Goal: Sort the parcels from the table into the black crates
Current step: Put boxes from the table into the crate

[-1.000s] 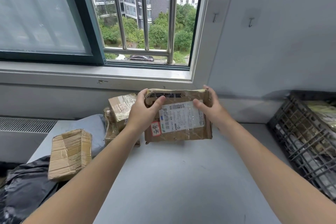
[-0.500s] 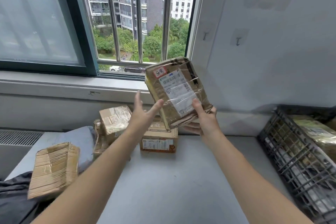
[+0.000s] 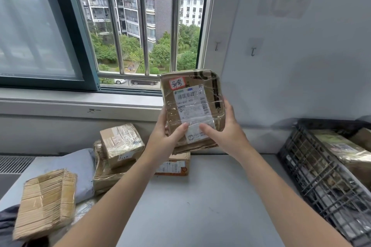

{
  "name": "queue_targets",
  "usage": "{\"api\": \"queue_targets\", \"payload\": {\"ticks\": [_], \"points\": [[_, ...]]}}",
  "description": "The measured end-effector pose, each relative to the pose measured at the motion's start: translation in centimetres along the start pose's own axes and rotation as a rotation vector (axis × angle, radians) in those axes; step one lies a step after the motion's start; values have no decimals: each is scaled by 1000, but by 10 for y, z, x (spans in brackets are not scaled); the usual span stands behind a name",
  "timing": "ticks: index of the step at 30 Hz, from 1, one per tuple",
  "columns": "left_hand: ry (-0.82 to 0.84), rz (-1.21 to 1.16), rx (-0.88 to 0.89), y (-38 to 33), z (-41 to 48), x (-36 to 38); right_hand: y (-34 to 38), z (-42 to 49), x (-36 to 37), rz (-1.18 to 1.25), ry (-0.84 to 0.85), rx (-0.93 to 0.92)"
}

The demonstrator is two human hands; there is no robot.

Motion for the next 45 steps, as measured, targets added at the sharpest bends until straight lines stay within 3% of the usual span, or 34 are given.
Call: {"api": "queue_targets", "payload": {"ticks": [11,24,35,45], "points": [[1,65,123,-24,-8,-3,25,-5,-10,89,-161,-176],[2,63,130,-29,-16,11,28,-15,-21,73,-202,-206],[-13,102,106,-36,-29,82,-10,-33,-83,6,-185,-172],[-194,295,73,-55,-59,144,-41,-56,-127,32,-161,-144]]}}
Point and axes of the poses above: each hand's wrist, its own z-axis towards the middle knuckle, its own x-axis out of the palm, y = z × x, the point moved 3 cm from there along z, towards the middle knuckle, and after that the axes turned 2 degrees about -x, right-handed, at the moved point
